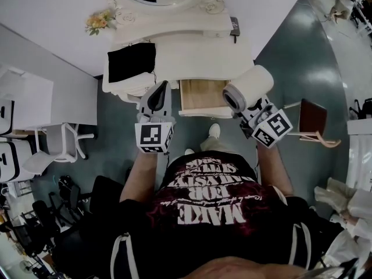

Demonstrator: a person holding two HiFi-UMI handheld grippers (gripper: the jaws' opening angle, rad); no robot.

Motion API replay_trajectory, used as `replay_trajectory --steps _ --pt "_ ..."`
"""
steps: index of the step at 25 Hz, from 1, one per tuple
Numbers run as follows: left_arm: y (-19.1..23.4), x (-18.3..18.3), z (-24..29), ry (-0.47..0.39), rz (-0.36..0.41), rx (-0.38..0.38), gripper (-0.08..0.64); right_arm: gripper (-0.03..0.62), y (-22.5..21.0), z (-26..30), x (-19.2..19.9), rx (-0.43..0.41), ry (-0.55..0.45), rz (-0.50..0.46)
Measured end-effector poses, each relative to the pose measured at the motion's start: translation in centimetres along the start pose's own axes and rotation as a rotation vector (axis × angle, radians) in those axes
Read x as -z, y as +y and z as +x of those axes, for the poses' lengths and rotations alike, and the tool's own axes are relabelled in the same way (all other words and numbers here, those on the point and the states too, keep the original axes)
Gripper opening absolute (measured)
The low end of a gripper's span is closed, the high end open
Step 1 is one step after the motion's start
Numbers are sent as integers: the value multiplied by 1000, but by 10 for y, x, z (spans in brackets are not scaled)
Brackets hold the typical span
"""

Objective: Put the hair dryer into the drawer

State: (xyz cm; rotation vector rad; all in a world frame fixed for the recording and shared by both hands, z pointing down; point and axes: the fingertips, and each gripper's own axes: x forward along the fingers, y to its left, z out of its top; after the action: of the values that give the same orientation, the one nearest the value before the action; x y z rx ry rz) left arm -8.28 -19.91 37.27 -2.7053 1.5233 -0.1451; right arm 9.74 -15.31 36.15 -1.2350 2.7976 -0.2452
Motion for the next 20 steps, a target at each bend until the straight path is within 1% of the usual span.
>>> replay_trajectory --steps 9,20 --pt "4 3 18 16 -2 -10 5 196 -19 17 5 -17 29 11" --pt "19 16 35 47 -16 -43 5 196 -39 43 25 -46 81 30"
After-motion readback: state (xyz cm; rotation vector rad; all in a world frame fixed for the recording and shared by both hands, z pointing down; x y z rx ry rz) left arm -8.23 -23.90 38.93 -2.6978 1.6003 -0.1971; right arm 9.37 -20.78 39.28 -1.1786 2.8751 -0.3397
